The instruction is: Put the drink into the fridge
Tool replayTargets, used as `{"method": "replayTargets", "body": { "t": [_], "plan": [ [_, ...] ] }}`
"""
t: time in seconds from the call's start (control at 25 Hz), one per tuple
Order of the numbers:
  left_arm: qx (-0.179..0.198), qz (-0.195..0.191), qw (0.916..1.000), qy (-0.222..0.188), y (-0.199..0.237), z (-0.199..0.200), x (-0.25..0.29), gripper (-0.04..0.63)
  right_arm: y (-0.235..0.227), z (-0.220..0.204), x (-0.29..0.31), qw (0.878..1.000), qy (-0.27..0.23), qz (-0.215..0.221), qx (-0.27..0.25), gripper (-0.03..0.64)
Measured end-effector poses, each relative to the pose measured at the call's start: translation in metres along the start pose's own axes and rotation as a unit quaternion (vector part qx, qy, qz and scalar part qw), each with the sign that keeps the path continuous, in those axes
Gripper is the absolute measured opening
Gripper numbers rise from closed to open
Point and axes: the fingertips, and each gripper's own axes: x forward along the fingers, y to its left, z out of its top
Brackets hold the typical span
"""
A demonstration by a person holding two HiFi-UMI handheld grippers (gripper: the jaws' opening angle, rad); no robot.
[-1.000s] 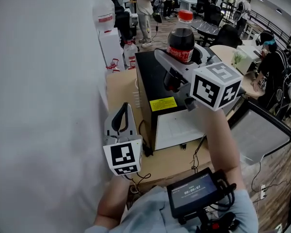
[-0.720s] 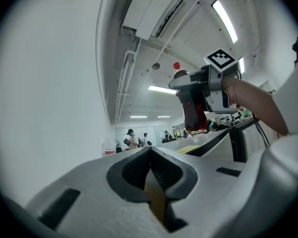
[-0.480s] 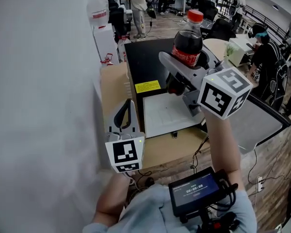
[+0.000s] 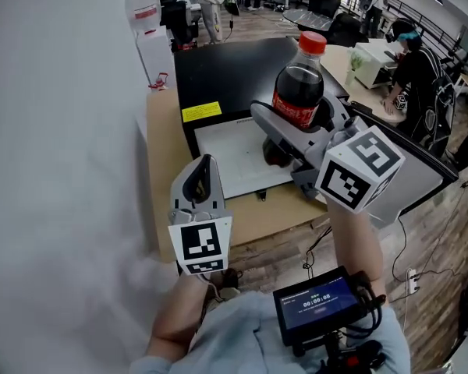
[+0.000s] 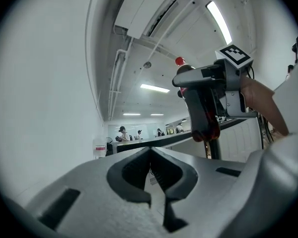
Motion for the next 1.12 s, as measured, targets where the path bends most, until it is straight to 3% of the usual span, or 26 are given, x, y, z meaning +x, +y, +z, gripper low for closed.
{"method": "replayTargets", "body": {
  "t": [0.36, 0.6, 0.88, 1.12],
  "plan": [
    [0.010, -0.015, 0.9996, 0.021, -0.037, -0.030, 0.005, 0.009, -0.002, -0.060, -0.040, 0.999, 0.018, 0.011, 0.027, 0.314],
    [0.010, -0.027, 0.9993, 0.024, -0.044, -0.054, 0.017, 0.009, -0.013, -0.114, -0.043, 0.998, 0.038, -0.004, 0.045, 0.314],
    [0.023, -0.070, 0.9972, 0.013, -0.050, -0.071, 0.043, 0.009, -0.025, -0.164, -0.031, 0.998, 0.038, -0.035, 0.043, 0.314],
    [0.022, -0.069, 0.9972, 0.019, -0.058, -0.089, 0.068, 0.009, -0.041, -0.190, -0.025, 0.998, 0.034, -0.041, 0.039, 0.314]
  ]
}}
